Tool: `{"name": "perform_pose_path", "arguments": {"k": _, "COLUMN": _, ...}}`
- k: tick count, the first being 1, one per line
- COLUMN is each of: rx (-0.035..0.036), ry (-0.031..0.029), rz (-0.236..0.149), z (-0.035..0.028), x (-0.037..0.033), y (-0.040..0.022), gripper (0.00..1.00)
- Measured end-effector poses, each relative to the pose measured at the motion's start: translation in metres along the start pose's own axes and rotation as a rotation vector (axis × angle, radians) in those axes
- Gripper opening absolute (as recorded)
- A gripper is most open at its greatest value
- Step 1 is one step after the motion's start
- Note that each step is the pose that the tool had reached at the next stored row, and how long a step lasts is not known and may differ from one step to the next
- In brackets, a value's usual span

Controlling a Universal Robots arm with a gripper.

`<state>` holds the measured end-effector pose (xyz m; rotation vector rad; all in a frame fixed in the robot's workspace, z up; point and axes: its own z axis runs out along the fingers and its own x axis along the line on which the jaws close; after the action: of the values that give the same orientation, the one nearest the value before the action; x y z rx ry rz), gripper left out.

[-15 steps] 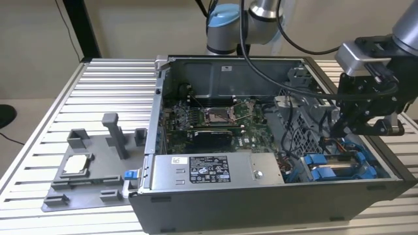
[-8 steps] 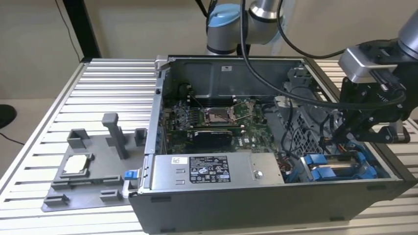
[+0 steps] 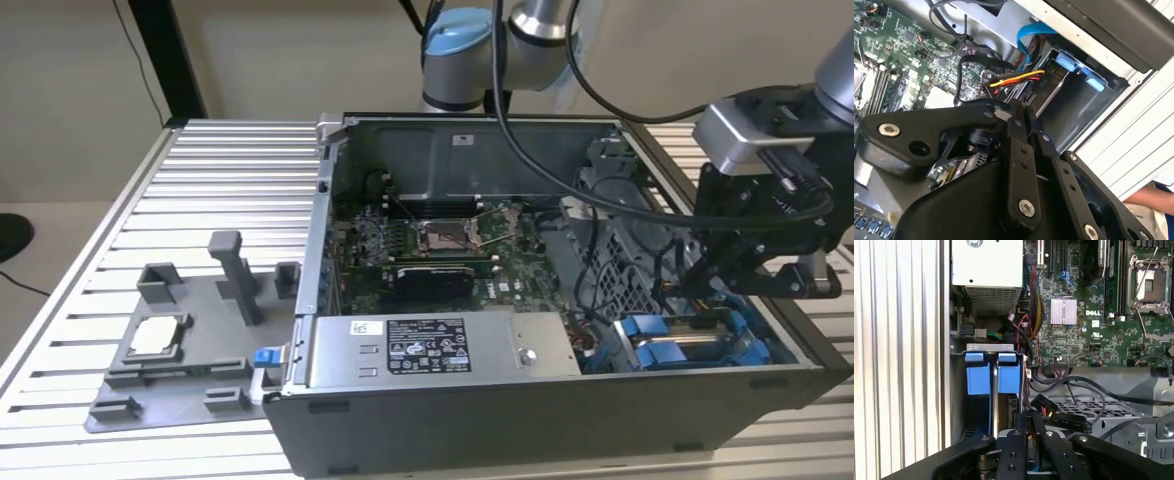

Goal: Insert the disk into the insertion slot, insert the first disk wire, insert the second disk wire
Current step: 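Insert the second disk wire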

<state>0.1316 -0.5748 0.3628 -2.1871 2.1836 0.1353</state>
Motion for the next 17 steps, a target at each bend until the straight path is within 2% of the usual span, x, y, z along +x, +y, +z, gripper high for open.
{"name": "perform_pose_path", "arguments": {"k": 2, "rx": 0.0075, "ry": 0.0013, "rz": -0.004, "z": 0.0011, "x": 0.0004, "y": 0.0, "gripper": 0.0}}
{"name": "perform_pose_path", "arguments": {"k": 7, "rx": 0.035, "ry": 0.0027, "rz": -0.014, "z": 0.0034, "x": 0.0014, "y": -0.0001, "gripper": 0.0}}
{"name": "perform_pose_path", "arguments": {"k": 8, "rx": 0.0385, "ry": 0.003, "rz": -0.015, "z": 0.0036, "x": 0.0016, "y": -0.0001, "gripper": 0.0}}
{"name": "perform_pose_path", "arguments": {"k": 17, "rx": 0.0398, "ry": 0.0027, "rz": -0.015, "z": 0.0059, "x": 0.004, "y": 0.0005, "gripper": 0.0}}
